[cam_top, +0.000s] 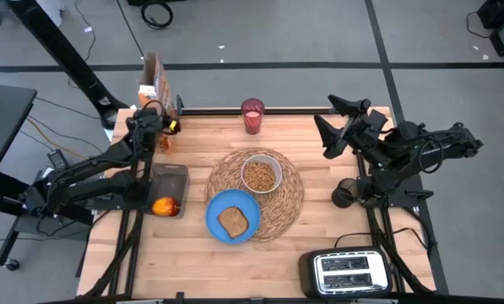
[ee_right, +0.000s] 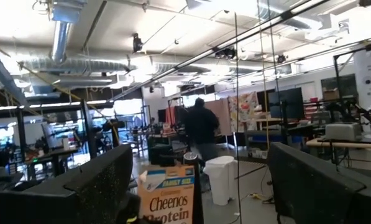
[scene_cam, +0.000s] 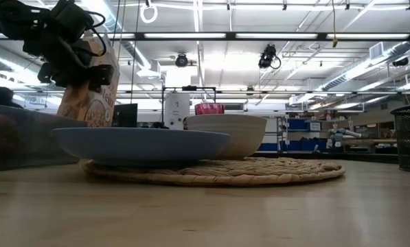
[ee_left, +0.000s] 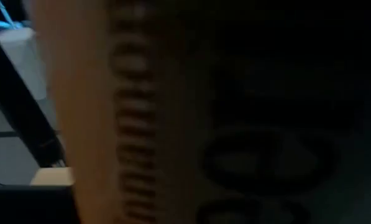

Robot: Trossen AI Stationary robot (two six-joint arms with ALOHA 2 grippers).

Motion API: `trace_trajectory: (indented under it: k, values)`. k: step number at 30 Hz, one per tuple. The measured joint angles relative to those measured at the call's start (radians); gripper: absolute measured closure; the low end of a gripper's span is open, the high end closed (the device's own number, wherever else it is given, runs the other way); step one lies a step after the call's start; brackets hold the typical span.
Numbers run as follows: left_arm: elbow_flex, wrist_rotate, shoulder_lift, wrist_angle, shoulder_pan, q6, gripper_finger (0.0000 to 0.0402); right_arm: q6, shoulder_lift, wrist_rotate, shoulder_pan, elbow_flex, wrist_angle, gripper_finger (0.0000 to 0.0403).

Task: Arrange a breakfast setting
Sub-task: Pour the cereal from the cereal box into the bowl

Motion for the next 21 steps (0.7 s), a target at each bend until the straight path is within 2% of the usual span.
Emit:
trace_trajectory:
  k: [4, 8, 16, 21]
  values:
    - [0.070, 0.050, 0.000, -0.122, 0.011, -0.012, 0.0121, 0.023, 0.002, -0.006, 0.004, 0.000, -0.030, 0.0025]
    - [0.188, 0.078, 0.000, -0.356, 0.011, -0.055, 0.0099, 0.033, 0.003, -0.006, 0.018, 0.000, -0.040, 0.0025]
    - [0.415, 0.216, 0.000, -0.835, 0.011, -0.240, 0.0092, 0.035, 0.003, 0.009, 0.036, 0.000, -0.041, 0.0025]
    - [0.544, 0.321, 0.000, -1.057, 0.011, -0.331, 0.0092, 0.037, 0.003, 0.014, 0.049, 0.000, -0.044, 0.0025]
